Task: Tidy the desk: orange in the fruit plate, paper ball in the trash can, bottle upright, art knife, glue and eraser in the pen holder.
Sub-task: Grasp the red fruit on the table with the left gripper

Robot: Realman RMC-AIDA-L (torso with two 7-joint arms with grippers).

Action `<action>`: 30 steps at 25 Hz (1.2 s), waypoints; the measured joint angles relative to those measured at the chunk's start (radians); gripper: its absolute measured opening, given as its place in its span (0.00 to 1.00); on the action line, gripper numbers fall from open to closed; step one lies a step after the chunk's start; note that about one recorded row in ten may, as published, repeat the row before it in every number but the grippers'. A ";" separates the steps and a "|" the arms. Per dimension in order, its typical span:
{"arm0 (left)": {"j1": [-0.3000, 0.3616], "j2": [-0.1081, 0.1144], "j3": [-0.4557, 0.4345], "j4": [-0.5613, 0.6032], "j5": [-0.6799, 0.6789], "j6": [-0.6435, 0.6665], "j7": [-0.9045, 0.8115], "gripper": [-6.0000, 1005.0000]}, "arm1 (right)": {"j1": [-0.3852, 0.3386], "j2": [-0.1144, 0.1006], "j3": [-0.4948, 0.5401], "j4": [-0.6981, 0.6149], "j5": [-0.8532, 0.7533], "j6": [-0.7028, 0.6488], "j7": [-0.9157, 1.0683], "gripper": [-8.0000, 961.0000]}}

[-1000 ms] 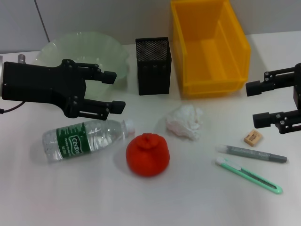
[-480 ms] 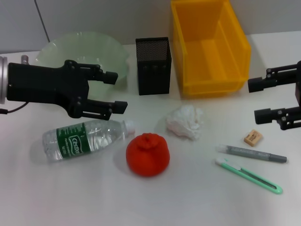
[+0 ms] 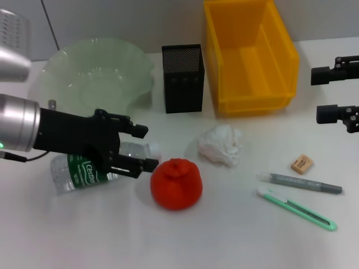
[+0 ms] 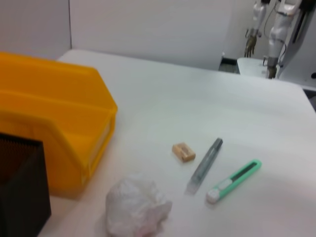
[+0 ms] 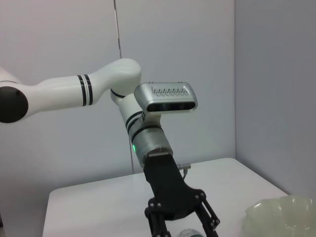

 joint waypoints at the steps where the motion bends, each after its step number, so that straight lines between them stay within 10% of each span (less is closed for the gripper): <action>1: 0.000 0.000 0.000 0.000 0.000 0.000 0.000 0.75 | 0.000 0.000 -0.001 -0.001 0.000 0.000 0.003 0.69; 8: -0.005 -0.010 0.164 -0.046 -0.024 -0.126 0.003 0.74 | -0.001 0.000 -0.004 0.001 -0.003 0.000 0.006 0.69; 30: -0.028 -0.013 0.279 -0.118 -0.059 -0.274 0.004 0.73 | -0.012 0.006 -0.006 0.006 0.000 0.003 0.007 0.69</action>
